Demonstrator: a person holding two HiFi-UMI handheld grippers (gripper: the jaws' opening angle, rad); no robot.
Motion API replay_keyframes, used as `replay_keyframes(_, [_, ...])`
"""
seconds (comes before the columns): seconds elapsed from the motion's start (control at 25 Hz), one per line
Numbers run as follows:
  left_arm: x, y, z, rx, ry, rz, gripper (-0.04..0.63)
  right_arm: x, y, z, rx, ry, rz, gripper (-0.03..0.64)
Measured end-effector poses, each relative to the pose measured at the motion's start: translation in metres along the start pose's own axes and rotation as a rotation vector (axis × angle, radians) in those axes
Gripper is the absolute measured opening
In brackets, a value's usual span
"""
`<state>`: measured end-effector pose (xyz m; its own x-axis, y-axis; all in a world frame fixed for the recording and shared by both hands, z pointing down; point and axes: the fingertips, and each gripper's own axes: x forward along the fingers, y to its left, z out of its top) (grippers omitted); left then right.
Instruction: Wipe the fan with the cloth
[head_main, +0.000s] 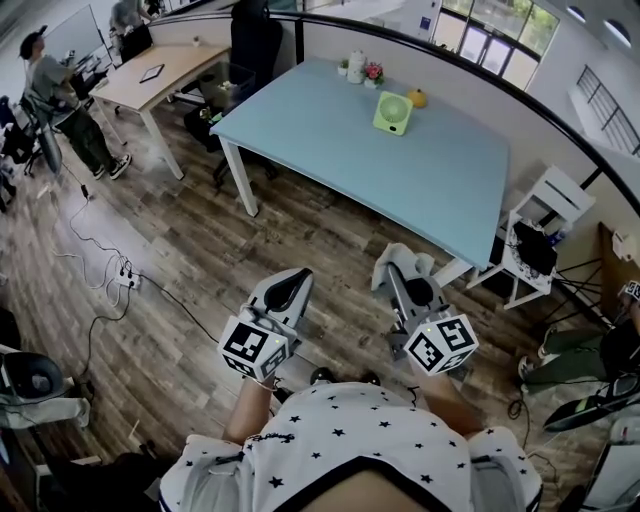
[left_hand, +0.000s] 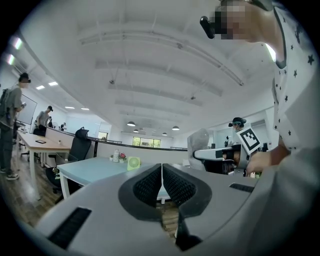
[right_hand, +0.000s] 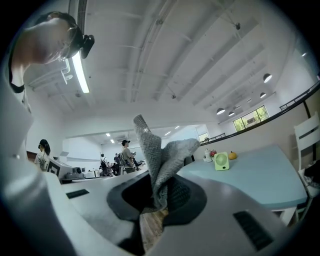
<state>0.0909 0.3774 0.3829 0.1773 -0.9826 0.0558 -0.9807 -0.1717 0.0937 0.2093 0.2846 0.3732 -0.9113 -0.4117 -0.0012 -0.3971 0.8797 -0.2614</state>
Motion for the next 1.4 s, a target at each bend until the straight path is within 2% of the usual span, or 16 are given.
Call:
replay_keyframes(0.4, [-0.012,0.025,-0.007,-0.022,-0.006,-0.024,0.032,0.015,0.011,-0.009,-0.005,0.024,-0.046,0.048])
replay_keyframes(0.64, [-0.003,0.025,-0.014,-0.033,0.001,-0.026,0.032,0.016,-0.005,-0.013,0.000,0.045,-0.066,0.049])
replay_keyframes(0.84, [0.006,0.036,-0.016,-0.020,0.018,0.008,0.032,0.040,-0.020,-0.016,0.015,0.042,-0.026,0.051])
replay_keyframes(1.12, [0.022,0.072,-0.013,0.008,0.046,0.099,0.032,0.092,-0.044,-0.010,0.021,0.028,0.053,0.052])
replay_keyframes(1.24, [0.045,0.083,-0.012,0.019,0.052,0.102,0.032,0.107,-0.064,-0.007,0.037,0.020,0.055,0.052])
replay_keyframes(1.4, [0.081,0.086,-0.010,0.020,0.063,0.064,0.032,0.122,-0.092,-0.009,0.067,0.035,0.034,0.052])
